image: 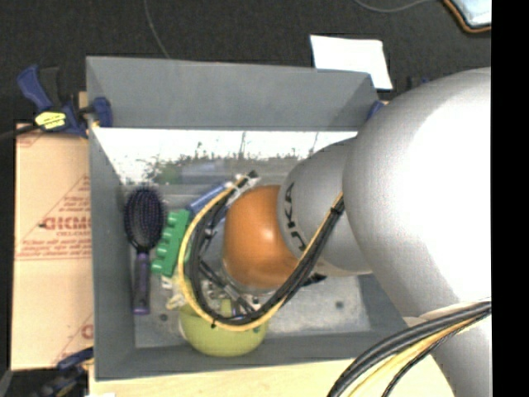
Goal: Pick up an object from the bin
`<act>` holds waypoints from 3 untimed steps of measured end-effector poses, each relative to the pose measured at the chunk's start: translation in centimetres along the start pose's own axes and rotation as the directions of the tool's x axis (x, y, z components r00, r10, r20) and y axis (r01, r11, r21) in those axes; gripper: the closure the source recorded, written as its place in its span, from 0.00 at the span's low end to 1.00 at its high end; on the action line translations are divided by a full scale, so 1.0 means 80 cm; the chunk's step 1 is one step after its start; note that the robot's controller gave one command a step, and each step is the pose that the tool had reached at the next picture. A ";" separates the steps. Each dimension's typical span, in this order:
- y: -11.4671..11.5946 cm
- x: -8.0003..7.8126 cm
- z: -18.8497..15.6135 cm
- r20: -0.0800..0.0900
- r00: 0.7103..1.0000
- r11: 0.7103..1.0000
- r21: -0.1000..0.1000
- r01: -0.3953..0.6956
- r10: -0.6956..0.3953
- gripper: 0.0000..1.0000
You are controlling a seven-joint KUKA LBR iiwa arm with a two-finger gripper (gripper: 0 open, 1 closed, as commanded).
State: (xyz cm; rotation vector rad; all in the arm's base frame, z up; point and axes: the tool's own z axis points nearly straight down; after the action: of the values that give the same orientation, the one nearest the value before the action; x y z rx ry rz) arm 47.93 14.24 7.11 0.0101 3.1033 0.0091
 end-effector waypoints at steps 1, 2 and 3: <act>-0.003 0.002 -0.006 0.002 0.999 0.999 0.004 0.050 -0.050 1.00; 0.003 0.003 -0.001 0.004 0.999 0.999 0.002 -0.037 0.037 1.00; 0.022 0.001 0.000 0.004 0.999 0.999 0.007 -0.045 0.045 1.00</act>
Offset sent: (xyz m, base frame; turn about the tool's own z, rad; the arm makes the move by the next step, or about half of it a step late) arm -0.0052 0.0042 -0.0011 0.0372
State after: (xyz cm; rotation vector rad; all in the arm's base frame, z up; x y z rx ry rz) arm 47.86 16.01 7.10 0.0798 3.0989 -0.0007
